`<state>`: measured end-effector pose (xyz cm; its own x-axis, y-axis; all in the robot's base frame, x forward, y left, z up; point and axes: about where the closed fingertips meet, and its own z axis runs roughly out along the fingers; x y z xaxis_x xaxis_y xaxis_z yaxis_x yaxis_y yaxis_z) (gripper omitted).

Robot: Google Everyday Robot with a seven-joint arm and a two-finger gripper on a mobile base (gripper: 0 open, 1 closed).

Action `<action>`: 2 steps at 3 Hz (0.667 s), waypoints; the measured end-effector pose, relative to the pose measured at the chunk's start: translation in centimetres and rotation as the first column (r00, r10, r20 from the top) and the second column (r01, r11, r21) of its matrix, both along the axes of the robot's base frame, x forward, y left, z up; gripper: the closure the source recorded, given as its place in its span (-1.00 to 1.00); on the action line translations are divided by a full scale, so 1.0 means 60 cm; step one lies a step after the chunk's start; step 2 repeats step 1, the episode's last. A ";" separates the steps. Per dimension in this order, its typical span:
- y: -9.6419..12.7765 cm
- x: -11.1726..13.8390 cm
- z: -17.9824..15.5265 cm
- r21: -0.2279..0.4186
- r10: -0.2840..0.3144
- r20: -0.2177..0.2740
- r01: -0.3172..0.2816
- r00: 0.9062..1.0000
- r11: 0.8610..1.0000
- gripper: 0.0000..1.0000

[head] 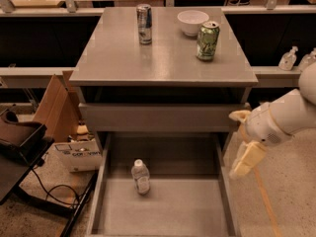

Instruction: Place blue plastic bottle into middle drawer

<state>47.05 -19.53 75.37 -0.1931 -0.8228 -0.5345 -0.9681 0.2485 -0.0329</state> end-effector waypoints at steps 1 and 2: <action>-0.053 -0.001 0.097 -0.170 -0.079 0.067 0.090 0.995 0.981 -1.00; -0.053 -0.001 0.097 -0.170 -0.079 0.067 0.090 0.995 0.981 -1.00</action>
Offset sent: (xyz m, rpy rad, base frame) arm 0.0000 0.0000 0.0000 0.0000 0.0000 0.0000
